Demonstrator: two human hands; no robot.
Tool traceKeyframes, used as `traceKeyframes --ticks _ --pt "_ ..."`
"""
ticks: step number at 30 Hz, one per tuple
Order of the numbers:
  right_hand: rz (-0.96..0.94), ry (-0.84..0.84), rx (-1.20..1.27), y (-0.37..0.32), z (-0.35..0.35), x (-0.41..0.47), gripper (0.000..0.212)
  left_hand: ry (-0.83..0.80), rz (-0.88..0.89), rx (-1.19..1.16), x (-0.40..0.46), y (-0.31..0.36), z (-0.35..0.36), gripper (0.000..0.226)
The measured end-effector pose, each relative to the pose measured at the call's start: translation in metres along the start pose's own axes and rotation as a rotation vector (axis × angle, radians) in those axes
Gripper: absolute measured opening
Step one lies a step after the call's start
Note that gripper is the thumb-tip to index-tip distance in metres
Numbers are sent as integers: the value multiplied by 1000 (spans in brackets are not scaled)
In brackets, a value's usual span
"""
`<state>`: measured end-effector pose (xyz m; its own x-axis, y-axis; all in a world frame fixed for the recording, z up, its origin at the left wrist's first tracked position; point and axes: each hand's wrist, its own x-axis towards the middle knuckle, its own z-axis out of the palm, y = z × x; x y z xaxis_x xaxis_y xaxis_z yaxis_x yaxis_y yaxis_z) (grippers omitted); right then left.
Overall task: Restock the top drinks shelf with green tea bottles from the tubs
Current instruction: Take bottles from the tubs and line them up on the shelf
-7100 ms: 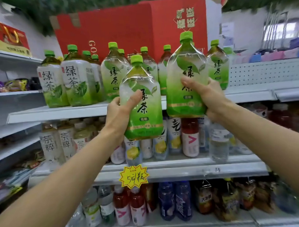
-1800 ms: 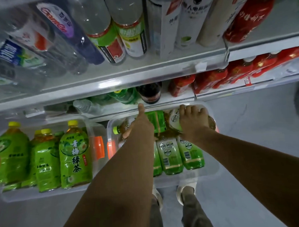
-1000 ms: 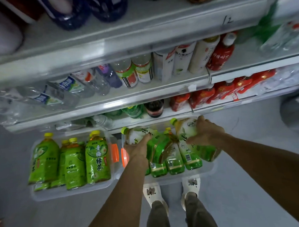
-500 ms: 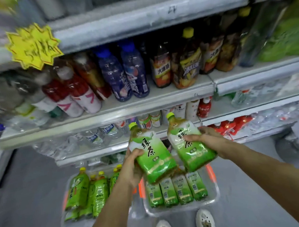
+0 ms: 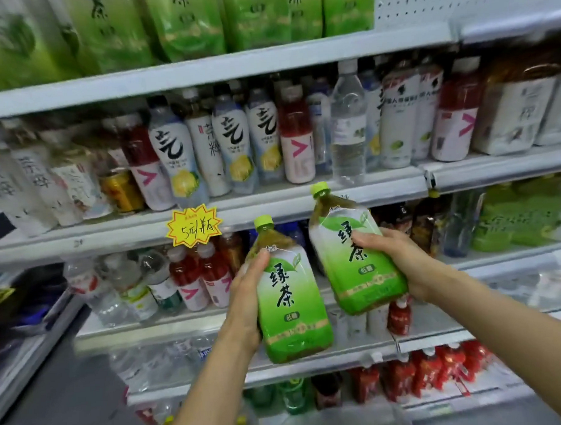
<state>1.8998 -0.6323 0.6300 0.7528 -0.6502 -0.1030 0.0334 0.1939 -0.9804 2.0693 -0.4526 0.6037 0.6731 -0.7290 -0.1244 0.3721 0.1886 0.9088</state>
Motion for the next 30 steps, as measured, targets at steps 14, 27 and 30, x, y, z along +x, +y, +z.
traceKeyframes --ticks 14,27,30 --pt "-436 -65 -24 -168 27 24 66 -158 383 -23 37 172 74 79" --pt "-859 238 -98 -313 42 92 90 -121 637 104 91 263 144 75" --pt "-831 288 -209 -316 40 120 99 -88 663 144 105 271 148 77"
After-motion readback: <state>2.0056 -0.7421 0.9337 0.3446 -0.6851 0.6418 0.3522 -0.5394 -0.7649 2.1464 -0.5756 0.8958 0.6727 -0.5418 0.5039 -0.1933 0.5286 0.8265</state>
